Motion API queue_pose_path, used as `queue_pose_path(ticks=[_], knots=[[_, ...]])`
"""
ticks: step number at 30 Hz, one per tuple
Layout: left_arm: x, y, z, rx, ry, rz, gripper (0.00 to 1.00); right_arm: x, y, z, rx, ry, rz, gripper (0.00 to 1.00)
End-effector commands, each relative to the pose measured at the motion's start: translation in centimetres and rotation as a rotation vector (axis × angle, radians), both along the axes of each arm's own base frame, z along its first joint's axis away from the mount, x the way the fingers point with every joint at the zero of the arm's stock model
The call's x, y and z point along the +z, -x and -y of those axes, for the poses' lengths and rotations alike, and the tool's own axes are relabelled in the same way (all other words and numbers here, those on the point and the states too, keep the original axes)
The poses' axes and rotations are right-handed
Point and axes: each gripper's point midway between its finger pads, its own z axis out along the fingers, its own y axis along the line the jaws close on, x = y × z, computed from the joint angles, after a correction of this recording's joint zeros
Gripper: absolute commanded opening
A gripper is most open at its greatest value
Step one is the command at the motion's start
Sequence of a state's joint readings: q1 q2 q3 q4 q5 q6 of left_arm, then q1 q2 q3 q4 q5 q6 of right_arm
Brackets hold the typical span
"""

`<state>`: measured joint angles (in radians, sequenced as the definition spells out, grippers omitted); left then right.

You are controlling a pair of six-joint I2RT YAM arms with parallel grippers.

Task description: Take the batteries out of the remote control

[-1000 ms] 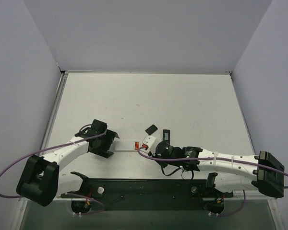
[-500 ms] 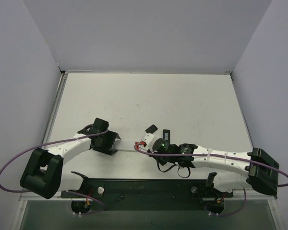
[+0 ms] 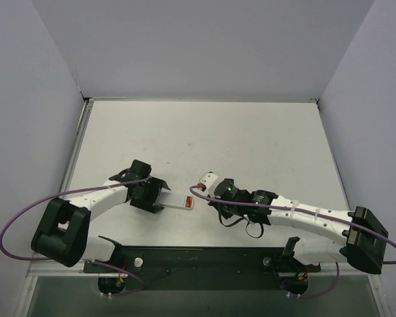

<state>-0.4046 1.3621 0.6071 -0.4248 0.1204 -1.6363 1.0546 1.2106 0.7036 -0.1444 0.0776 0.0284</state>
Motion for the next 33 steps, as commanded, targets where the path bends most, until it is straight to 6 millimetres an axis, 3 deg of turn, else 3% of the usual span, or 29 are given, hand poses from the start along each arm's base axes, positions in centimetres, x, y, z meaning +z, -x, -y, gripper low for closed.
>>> queue_pose_path(ticks=[1,12,18,24,27,28,33], knots=[[-1.3,1.0,-1.6,-0.022,-0.093,-0.057,0.9,1.4,0.1,-0.5,0.003,-0.043,0.008,0.0],[-1.5,1.6,-3.6,0.074,-0.218,-0.194,0.92,2.1,0.7,-1.4,0.031,-0.082,0.029,0.0],[-1.8,1.2,-3.4,0.106,-0.237,-0.247,0.9,1.9,1.0,-1.2,0.038,-0.085,0.037,0.0],[-2.9,1.0,-2.0,0.092,-0.206,-0.281,0.89,2.3,1.0,-0.8,0.043,-0.094,0.054,0.0],[-3.4,1.0,-1.3,0.086,-0.171,-0.276,0.81,2.4,1.2,-0.8,0.046,-0.104,0.053,0.0],[-3.5,0.9,-1.0,0.08,-0.155,-0.269,0.71,2.2,1.3,-0.8,0.049,-0.103,0.049,0.0],[-3.0,0.1,-0.3,0.059,-0.122,-0.198,0.45,1.3,1.5,-1.0,0.049,-0.108,0.028,0.0]])
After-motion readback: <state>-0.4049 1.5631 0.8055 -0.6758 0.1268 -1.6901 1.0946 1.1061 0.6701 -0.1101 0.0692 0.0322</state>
